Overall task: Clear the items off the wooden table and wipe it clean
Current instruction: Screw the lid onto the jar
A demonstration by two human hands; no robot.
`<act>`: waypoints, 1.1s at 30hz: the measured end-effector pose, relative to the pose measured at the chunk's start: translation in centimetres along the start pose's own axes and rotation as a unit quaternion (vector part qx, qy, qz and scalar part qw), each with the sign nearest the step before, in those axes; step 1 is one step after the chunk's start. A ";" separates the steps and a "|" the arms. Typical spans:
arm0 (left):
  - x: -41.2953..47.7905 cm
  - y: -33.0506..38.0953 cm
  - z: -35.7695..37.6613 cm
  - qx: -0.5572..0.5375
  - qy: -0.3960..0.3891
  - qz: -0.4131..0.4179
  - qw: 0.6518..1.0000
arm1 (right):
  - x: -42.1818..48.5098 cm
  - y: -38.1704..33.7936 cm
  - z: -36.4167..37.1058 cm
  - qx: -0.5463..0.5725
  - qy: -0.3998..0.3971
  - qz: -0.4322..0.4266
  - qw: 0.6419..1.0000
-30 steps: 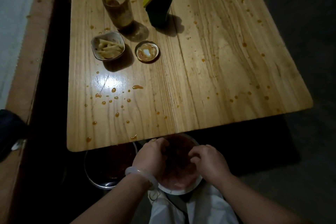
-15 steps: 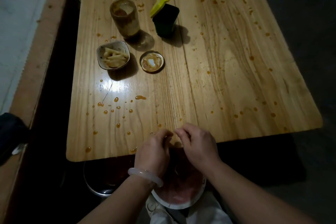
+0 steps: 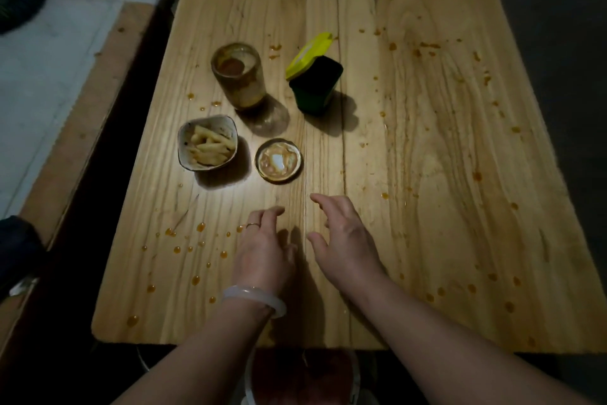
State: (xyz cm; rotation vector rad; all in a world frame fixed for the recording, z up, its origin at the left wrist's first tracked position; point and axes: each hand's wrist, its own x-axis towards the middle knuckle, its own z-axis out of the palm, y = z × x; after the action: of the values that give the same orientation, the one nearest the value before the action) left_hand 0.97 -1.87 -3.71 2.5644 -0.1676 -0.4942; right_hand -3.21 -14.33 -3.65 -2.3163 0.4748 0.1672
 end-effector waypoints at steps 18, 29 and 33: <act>6.0 -0.7 -1.0 -0.016 0.124 0.006 0.992 | 10.4 -1.4 0.9 -0.094 -0.034 -0.060 0.993; 8.3 -5.8 -5.7 0.004 0.132 0.067 0.989 | 13.4 -5.3 3.9 -0.149 -0.035 -0.024 0.988; 8.7 -6.3 -6.5 0.003 0.113 0.099 0.989 | 12.9 -5.7 4.1 -0.165 -0.025 0.003 0.986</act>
State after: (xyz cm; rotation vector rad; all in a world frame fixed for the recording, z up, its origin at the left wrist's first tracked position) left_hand 11.62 4.78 -4.49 2.5522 -0.3382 -0.1281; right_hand 10.99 -11.42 -6.13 -2.6274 0.4561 0.3284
